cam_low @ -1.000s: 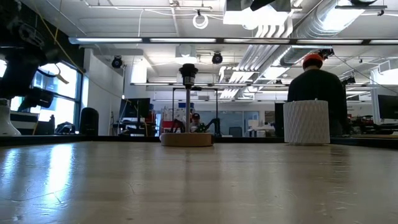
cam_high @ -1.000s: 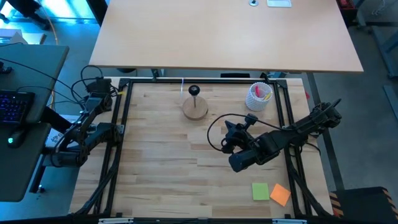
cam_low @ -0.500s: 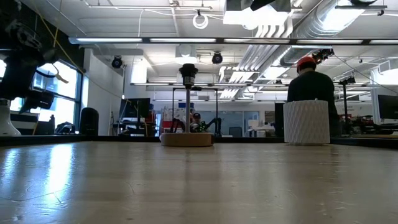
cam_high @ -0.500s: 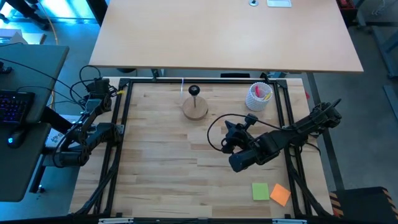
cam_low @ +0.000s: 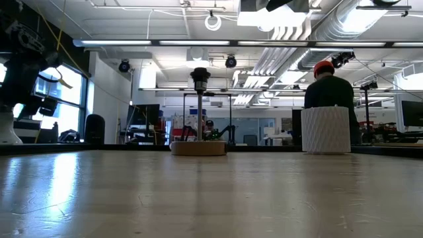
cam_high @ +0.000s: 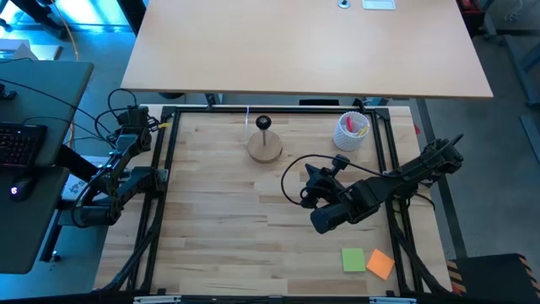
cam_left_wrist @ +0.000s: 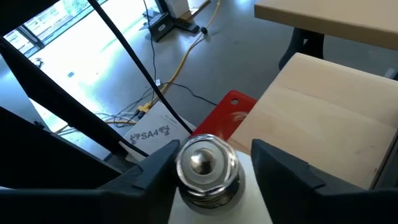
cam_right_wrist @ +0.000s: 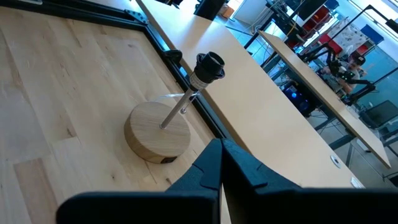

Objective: Screw lightbulb
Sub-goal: Remove the lightbulb from the brown lamp

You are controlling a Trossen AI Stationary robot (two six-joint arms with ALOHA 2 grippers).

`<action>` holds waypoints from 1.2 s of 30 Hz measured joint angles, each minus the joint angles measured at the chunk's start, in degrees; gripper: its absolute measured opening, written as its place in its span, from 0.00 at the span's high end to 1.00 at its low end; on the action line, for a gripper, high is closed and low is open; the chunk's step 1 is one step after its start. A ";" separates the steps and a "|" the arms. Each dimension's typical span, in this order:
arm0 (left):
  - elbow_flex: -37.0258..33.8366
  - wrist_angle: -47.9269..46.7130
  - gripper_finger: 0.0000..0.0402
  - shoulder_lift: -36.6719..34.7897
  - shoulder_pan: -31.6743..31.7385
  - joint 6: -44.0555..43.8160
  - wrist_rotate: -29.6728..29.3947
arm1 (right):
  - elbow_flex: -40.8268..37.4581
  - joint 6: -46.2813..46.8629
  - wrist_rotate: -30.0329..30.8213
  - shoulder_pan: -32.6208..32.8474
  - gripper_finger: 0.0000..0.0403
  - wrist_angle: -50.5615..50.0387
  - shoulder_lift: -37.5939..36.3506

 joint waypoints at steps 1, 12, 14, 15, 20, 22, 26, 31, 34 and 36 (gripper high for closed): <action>0.00 0.02 0.54 0.00 0.00 -0.02 0.00 | 0.00 -0.01 0.00 0.01 1.00 0.00 0.00; 0.02 0.08 0.66 -0.02 0.00 -0.04 -0.22 | 0.00 -0.02 0.00 0.00 1.00 -0.01 0.00; 0.02 -0.06 0.65 -0.11 -0.02 -0.04 -0.52 | 0.00 -0.01 0.00 0.02 1.00 -0.01 0.00; 0.02 -0.10 0.65 -0.27 -0.02 0.01 -0.53 | 0.00 0.00 0.00 0.01 1.00 0.00 0.00; 0.02 0.15 0.66 -1.54 -0.09 1.97 -0.55 | 0.00 -0.47 0.00 -0.07 1.00 0.01 0.00; 0.02 0.17 0.66 -2.21 -0.09 2.01 -0.34 | 0.00 -1.22 0.00 -0.09 1.00 0.20 0.00; 0.02 0.62 0.66 -2.96 -0.09 3.13 -0.11 | 0.00 -1.45 0.00 -0.09 1.00 0.68 0.00; 0.02 1.09 0.66 -2.97 -0.09 4.04 -0.07 | 0.00 -2.61 0.00 -0.09 1.00 1.68 0.00; 0.14 0.31 0.66 -3.17 -0.32 3.70 -0.72 | 0.00 -4.72 -0.02 -0.09 1.00 3.56 0.00; 0.64 -1.72 0.67 -3.85 -1.27 1.89 -2.14 | 0.00 -5.89 0.00 -0.09 1.00 4.69 0.00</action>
